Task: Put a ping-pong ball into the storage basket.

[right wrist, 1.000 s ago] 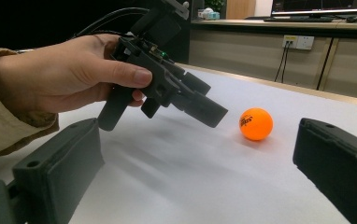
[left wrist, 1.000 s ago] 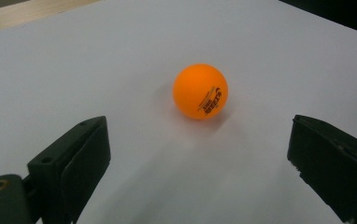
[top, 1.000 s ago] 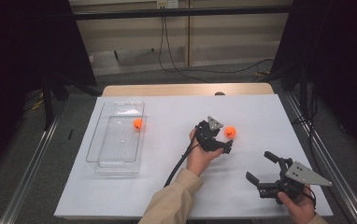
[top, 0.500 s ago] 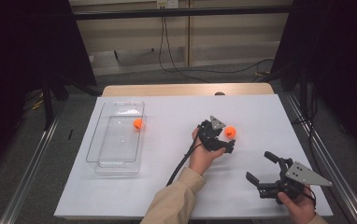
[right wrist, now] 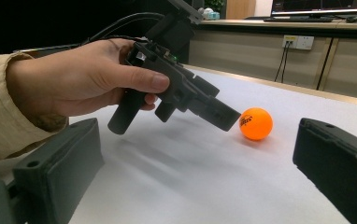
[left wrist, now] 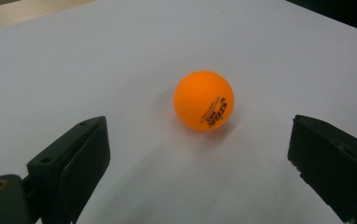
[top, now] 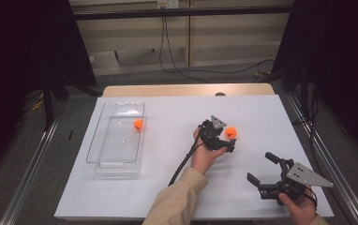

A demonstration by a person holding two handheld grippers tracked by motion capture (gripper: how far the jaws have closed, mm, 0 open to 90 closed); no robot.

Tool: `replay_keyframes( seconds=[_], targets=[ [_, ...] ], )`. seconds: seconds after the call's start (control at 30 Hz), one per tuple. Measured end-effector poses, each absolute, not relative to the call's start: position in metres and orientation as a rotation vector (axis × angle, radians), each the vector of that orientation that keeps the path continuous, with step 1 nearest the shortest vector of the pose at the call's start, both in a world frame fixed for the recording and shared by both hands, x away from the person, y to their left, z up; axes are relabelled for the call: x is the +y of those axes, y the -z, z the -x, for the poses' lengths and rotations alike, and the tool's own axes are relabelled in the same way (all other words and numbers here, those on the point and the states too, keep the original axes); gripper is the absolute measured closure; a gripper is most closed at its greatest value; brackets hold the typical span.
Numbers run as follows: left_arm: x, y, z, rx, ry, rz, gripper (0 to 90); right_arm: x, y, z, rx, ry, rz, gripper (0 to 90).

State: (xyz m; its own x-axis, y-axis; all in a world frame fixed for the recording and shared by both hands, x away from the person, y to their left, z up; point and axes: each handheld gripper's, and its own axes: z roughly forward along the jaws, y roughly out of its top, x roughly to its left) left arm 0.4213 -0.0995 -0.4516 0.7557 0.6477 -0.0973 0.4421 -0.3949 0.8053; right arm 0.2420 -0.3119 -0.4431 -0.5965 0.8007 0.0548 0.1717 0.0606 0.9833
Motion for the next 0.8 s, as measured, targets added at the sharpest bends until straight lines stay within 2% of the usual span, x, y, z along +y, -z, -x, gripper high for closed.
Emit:
replay_keyframes(
  seconds=[0.8],
  targets=[
    [-0.114,0.459,-0.429,0.818,-0.309,-2.066,7.7,-0.313,0.443,-0.241,1.823,-1.575,-0.964,1.1]
  ],
)
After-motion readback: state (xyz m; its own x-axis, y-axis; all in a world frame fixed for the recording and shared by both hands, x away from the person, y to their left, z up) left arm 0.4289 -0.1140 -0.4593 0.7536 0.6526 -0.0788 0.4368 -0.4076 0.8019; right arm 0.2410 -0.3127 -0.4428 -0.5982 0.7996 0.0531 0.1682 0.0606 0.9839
